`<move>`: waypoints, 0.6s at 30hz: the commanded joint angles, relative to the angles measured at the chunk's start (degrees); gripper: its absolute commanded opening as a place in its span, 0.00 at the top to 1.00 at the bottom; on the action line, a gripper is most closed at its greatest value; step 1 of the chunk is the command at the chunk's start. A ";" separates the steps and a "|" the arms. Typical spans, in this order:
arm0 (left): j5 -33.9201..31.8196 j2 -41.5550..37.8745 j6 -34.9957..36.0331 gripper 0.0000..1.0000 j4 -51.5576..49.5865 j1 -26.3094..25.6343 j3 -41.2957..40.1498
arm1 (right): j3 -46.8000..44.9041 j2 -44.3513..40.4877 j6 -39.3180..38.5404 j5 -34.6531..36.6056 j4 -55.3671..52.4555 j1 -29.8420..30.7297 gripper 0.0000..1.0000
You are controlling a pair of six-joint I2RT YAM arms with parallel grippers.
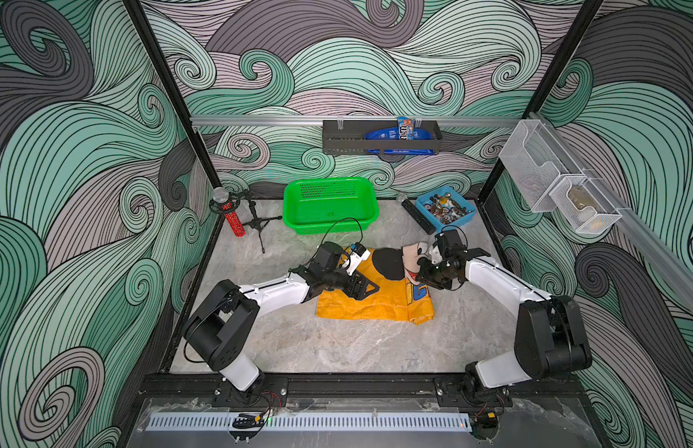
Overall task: Roll up the pillowcase
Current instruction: Roll the pillowcase at the center of the board.
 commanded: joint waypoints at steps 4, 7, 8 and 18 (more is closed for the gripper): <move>2.10 -0.27 -0.79 0.19 1.71 0.21 -1.17 | 3.89 2.27 7.43 -0.44 -1.33 5.54 0.64; 2.42 -0.41 -1.32 0.19 2.34 0.21 -1.79 | 5.70 3.94 9.11 -1.06 -0.46 7.52 0.67; 2.43 -0.47 -1.47 0.19 2.44 0.21 -1.98 | 6.28 4.51 9.63 -1.33 -0.01 8.14 0.67; 3.84 -1.48 -3.18 0.19 4.47 0.20 -4.13 | 10.24 13.30 10.63 -4.03 7.26 13.60 0.68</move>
